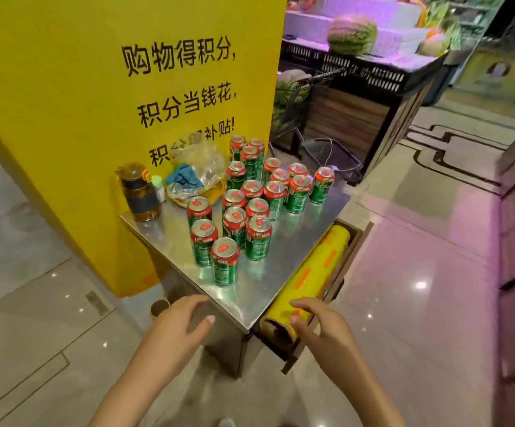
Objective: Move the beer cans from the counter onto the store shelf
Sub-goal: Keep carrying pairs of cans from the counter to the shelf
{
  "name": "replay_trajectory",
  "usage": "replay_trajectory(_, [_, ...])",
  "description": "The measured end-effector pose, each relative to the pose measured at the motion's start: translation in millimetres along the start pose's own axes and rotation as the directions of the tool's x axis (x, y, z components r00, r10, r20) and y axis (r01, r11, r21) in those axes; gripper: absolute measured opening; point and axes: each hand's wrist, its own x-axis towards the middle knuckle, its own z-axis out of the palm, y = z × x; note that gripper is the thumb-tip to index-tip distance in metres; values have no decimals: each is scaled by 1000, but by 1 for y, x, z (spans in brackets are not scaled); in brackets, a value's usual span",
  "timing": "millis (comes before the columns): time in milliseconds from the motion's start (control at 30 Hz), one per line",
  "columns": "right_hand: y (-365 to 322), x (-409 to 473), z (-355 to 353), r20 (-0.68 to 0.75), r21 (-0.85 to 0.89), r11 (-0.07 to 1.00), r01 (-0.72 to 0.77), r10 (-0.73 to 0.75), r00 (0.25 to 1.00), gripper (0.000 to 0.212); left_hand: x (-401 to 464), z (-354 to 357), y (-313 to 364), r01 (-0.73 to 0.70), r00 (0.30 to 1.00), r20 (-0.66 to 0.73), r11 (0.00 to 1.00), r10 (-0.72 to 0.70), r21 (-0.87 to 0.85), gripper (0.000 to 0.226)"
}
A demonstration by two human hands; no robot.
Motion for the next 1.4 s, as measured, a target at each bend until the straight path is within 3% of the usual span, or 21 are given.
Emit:
replay_trajectory(133, [18,36,-8,50,-5,999,-43,43,998,21,39,17,27,44,999,-21,998,-45,-51,41])
replay_trajectory(233, [27,78,-7,137,-52,996,-70,77,988,35,64,28,33,91,994,-61,994,-94,-54,41])
replay_trajectory(433, [26,158,4,301,-34,997,-67,74,951,58,89,48,8,323,927,-127,923,-353,-209,42])
replay_trajectory(633, [33,214,17,351,21,992,-126,110,930,75,110,71,10,448,848,-122,822,-515,-351,69])
replay_trajectory(733, [38,230,30,339,74,989,-128,96,936,80,124,75,17,407,846,-173,821,-504,-400,81])
replay_trajectory(833, [40,239,42,347,132,983,-126,73,935,82,135,78,27,320,840,-261,823,-476,-470,69])
replay_trajectory(933, [47,242,48,311,190,975,-112,49,949,88,143,84,31,260,817,-325,807,-477,-530,77])
replay_trajectory(1100, [56,248,53,303,204,975,-91,25,953,94,149,100,28,254,784,-320,744,-533,-618,93])
replay_trajectory(1167, [56,250,54,295,221,971,-91,23,955,89,151,103,28,242,764,-342,735,-547,-634,91])
replay_trajectory(1300, [57,251,52,270,242,969,-47,-21,963,56,152,106,28,217,734,-377,722,-564,-657,77])
replay_trajectory(1400, [55,251,44,282,276,961,-27,-54,958,51,151,104,33,205,711,-409,724,-572,-658,68])
